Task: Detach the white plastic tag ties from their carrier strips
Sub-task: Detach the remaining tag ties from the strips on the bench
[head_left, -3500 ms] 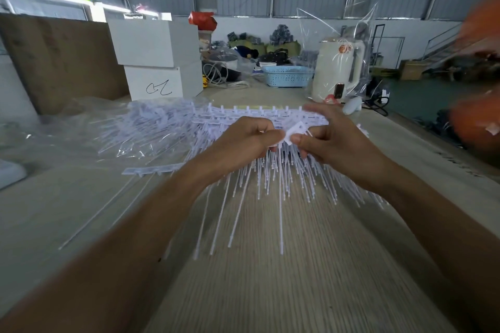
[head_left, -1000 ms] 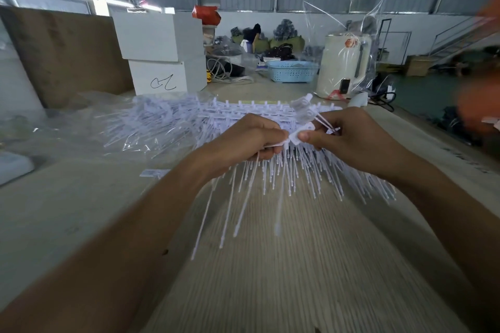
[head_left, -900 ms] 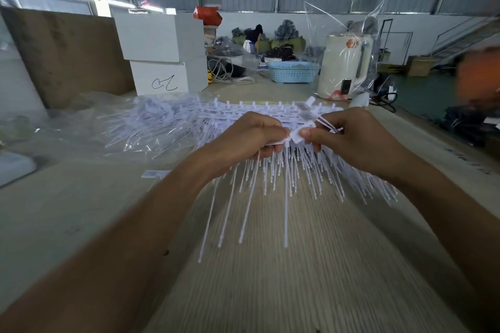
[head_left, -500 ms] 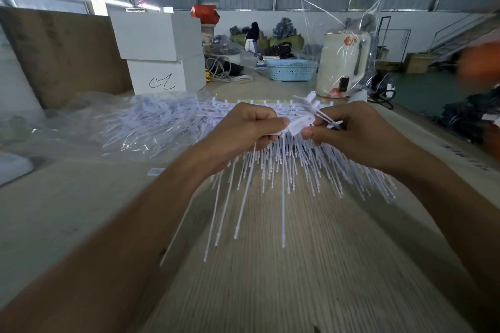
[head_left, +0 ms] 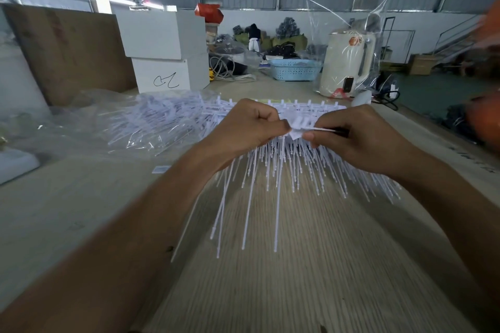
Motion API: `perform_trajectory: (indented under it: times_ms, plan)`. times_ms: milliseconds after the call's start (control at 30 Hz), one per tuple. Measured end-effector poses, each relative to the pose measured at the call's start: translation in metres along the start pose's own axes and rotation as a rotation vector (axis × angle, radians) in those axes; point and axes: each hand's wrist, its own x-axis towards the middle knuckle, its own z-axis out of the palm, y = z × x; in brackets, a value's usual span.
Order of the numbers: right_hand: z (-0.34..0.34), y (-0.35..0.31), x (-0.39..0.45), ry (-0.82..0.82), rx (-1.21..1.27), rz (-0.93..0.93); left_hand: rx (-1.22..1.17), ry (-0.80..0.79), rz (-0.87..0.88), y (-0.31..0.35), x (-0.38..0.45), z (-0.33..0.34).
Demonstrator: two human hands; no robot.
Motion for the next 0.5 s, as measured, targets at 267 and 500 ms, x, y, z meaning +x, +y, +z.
perform_trajectory:
  times_ms: [267, 500]
  plan:
    - [-0.015, 0.009, 0.0, 0.205, -0.147, -0.025, 0.054, 0.028, -0.023, -0.007, -0.003, 0.001]
    - [0.007, 0.011, -0.001, 0.204, 0.282, 0.332, 0.034, -0.203, -0.064, -0.004, -0.002, 0.006]
